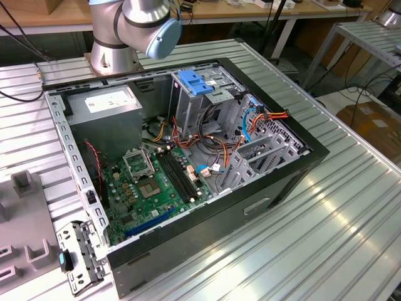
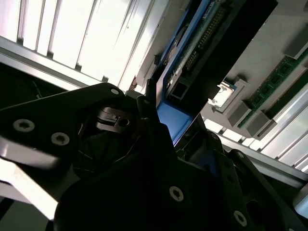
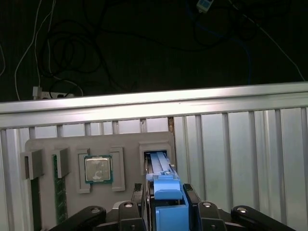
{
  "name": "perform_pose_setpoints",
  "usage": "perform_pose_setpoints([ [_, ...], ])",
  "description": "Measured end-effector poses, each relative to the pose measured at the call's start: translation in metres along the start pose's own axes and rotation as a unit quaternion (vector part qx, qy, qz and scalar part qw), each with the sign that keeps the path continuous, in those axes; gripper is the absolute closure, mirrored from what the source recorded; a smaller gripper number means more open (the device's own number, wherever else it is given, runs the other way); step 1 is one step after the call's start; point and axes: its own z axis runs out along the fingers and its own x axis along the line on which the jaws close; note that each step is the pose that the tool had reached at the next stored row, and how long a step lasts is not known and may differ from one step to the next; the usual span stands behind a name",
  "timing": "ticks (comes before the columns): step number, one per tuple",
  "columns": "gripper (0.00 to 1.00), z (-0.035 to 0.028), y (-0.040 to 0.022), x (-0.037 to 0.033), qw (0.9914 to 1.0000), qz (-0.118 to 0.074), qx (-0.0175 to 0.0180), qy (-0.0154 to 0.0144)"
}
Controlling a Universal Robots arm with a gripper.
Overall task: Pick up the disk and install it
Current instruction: 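Pick up the disk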
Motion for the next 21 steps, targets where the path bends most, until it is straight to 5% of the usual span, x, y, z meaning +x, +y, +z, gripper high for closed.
perform_pose_setpoints([
  [14, 0.55, -0.0011, 0.0000, 0.0000, 1.00000, 0.000, 0.0000, 0.0000],
  [21, 0.63, -0.0014, 0.0000, 0.0000, 1.00000, 0.000, 0.0000, 0.0000],
])
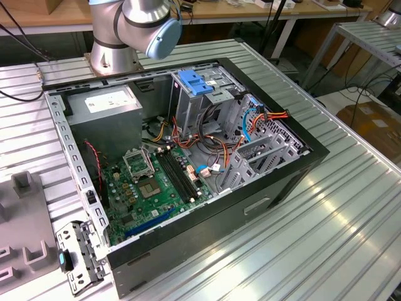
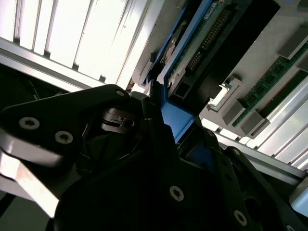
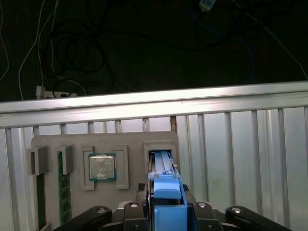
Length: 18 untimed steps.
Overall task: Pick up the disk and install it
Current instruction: 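Pick up the disk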
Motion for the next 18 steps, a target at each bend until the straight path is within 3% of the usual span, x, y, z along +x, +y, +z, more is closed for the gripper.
perform_pose_setpoints([
  [7, 0.63, -0.0002, 0.0000, 0.0000, 1.00000, -0.002, 0.0000, 0.0000],
  [11, 0.63, -0.0002, 0.0000, 0.0000, 0.99965, -0.026, -0.0002, 0.0001],
  [18, 0.63, -0.0002, 0.0000, 0.0000, 0.99960, -0.028, -0.0002, 0.0001],
])
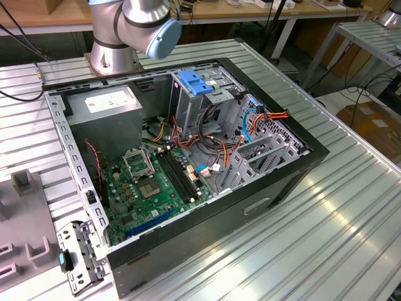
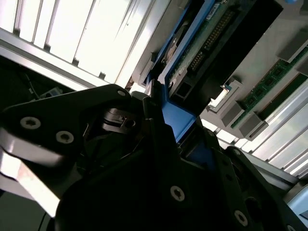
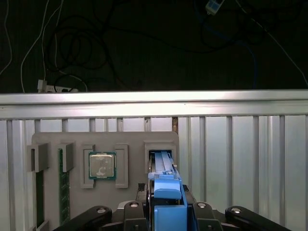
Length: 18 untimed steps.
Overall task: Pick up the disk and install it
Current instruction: 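Pick up the disk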
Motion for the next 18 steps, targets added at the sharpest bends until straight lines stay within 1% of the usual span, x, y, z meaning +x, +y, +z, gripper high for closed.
perform_pose_setpoints([
  [4, 0.63, 0.0000, 0.0000, 0.0000, 1.00000, 0.000, 0.0000, 0.0000],
  [6, 0.63, 0.0000, 0.0000, 0.0000, 0.99989, 0.015, 0.0000, 0.0000],
  [11, 0.63, 0.0001, 0.0000, 0.0000, 0.99988, 0.015, 0.0001, 0.0000],
  [14, 0.63, 0.0001, 0.0000, 0.0000, 0.99995, 0.010, 0.0001, 0.0000],
  [18, 0.63, 0.0001, 0.0000, 0.0000, 0.99995, 0.010, 0.0001, 0.0000],
])
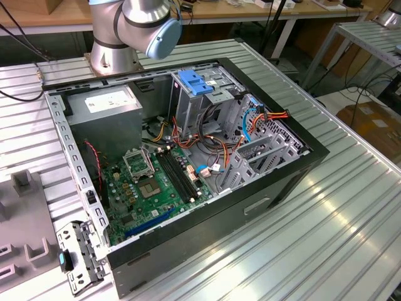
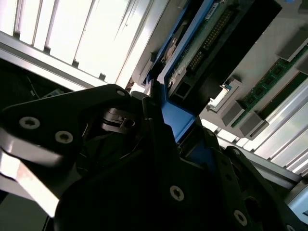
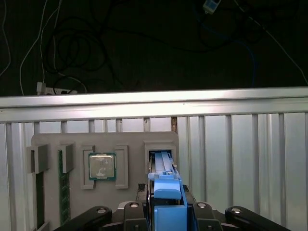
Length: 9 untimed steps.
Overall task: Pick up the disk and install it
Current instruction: 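Pick up the disk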
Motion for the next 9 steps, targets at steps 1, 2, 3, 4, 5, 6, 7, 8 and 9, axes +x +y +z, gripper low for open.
perform_pose_setpoints([
  [1, 0.63, 0.0000, 0.0000, 0.0000, 1.00000, 0.000, 0.0000, 0.0000],
  [2, 0.63, 0.0000, 0.0000, 0.0000, 1.00000, 0.000, 0.0000, 0.0000],
  [3, 0.63, 0.0000, 0.0000, 0.0000, 1.00000, 0.000, 0.0000, 0.0000],
  [4, 0.63, 0.0000, 0.0000, 0.0000, 1.00000, 0.000, 0.0000, 0.0000],
  [5, 0.63, 0.0000, 0.0000, 0.0000, 1.00000, -0.001, 0.0000, 0.0000],
  [6, 0.63, -0.0001, 0.0000, 0.0000, 1.00000, 0.000, 0.0000, 0.0000],
  [7, 0.63, -0.0004, 0.0000, 0.0000, 1.00000, 0.000, 0.0001, 0.0000],
  [8, 0.63, -0.0010, 0.0000, 0.0000, 1.00000, -0.001, 0.0000, 0.0000],
  [9, 0.63, -0.0016, 0.0000, 0.0000, 1.00000, 0.000, 0.0000, 0.0000],
])
